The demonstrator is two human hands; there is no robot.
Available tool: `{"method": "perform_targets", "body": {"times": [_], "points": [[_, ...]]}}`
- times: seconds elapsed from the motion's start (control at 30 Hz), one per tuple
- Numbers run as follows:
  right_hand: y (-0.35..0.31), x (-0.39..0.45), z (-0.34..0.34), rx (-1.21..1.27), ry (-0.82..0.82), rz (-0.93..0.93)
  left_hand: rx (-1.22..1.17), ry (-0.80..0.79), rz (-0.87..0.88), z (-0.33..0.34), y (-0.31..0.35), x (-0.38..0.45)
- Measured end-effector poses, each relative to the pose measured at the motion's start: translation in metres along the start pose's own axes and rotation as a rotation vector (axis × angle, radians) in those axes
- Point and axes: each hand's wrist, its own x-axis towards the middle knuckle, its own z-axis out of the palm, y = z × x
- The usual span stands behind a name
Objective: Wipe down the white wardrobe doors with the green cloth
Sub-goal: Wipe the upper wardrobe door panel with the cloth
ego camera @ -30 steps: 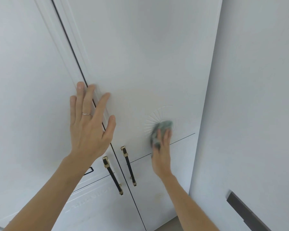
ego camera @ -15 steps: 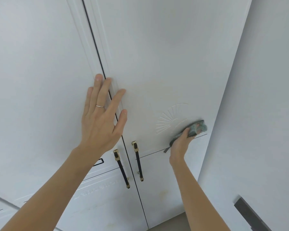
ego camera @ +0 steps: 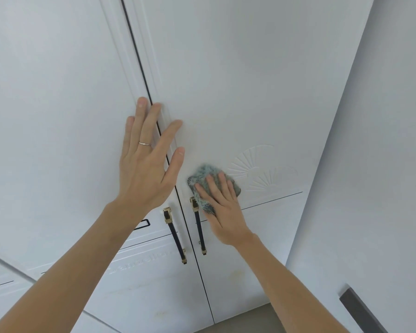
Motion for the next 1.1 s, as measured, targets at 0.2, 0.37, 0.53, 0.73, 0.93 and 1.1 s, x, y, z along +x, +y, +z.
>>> {"method": "perform_targets", "body": {"times": [0.2,0.37,0.53,0.73,0.93,1.1], "points": [[0.032,0.016,-0.03,-0.299,-0.197,-0.379,0.024,0.01,0.0,0.001,0.002,0.001],[0.094,-0.02,-0.048,-0.51,-0.334,-0.559,0.047,0.009,0.01,-0.002,0.003,0.001],[0.107,-0.016,-0.044,-0.581,-0.45,-0.756,0.059,-0.01,0.007,-0.005,0.002,0.001],[0.076,0.007,-0.007,-0.689,-0.537,-0.943,0.059,-0.02,-0.015,0.0,0.007,-0.009],[0.096,0.013,-0.042,-0.636,-0.481,-0.958,0.07,-0.032,-0.019,0.008,0.007,-0.021],[0.098,0.014,-0.045,-0.635,-0.474,-0.967,0.058,-0.015,-0.032,0.01,0.008,-0.021]]}}
